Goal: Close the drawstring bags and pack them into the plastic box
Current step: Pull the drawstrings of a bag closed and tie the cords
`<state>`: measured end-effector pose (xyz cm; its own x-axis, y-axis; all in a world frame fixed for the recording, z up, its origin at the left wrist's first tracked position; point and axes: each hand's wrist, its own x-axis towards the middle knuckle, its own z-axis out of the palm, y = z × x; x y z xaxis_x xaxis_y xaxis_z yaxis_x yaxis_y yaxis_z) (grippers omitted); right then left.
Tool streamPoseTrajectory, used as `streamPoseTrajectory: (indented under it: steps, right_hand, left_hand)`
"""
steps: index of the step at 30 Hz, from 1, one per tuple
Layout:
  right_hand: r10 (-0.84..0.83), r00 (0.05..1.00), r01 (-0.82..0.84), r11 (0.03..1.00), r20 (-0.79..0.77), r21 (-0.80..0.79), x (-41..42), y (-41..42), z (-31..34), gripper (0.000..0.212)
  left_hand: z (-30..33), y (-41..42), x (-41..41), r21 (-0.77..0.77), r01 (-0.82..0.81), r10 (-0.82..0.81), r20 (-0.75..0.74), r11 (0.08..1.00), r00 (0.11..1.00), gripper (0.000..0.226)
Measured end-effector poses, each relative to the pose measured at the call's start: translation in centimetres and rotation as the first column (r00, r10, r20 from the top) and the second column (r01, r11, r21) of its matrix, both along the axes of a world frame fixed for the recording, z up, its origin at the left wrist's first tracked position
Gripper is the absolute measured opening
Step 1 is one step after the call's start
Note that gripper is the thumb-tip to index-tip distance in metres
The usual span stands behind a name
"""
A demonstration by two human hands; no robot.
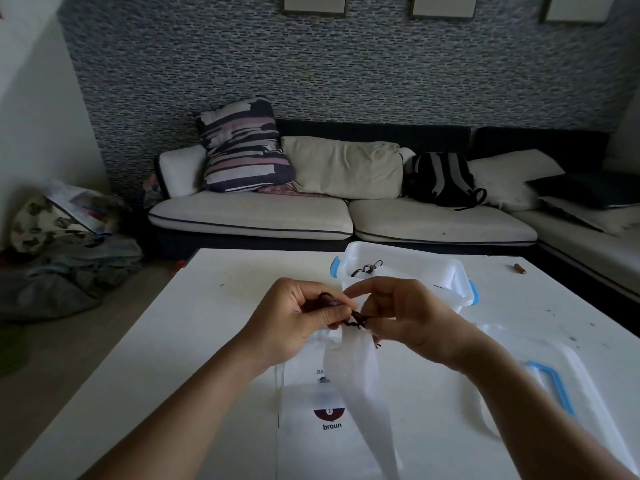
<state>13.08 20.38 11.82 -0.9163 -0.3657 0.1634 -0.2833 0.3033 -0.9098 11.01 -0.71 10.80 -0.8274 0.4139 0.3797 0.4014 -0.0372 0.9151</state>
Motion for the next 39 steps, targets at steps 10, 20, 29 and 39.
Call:
streamPoseTrajectory:
  steps: [10, 20, 29, 39]
  right_hand:
    - [-0.333, 0.829, 0.475, 0.844, -0.450, 0.251, -0.2, -1.5, -1.1, 0.013]
    - [-0.217, 0.900, 0.348, 0.881, 0.379, -0.321, -0.9, -0.6, -1.5, 0.034]
    - [-0.063, 0.931, 0.198, 0.915, 0.359, -0.351, -0.8, -2.4, -2.5, 0.056]
    - [0.133, 0.872, 0.245, 0.714, 0.471, -0.656, -0.6, -2.7, -1.3, 0.022]
  left_hand:
    - [-0.5, 0.6, -0.7, -0.028, -0.104, 0.103, -0.042, 0.994, 0.994, 0.021]
    - [-0.3, -0.2, -0.7, 0.056, -0.175, 0.178, -0.052, 0.983, 0.983, 0.021]
    - [-0.4, -0.4, -1.0, 0.083, -0.154, 0.161, -0.075, 0.985, 0.984, 0.019]
    - [-0.2, -0.6, -0.9, 0.015, -0.159, 0.160, -0.087, 0.987, 0.983, 0.021]
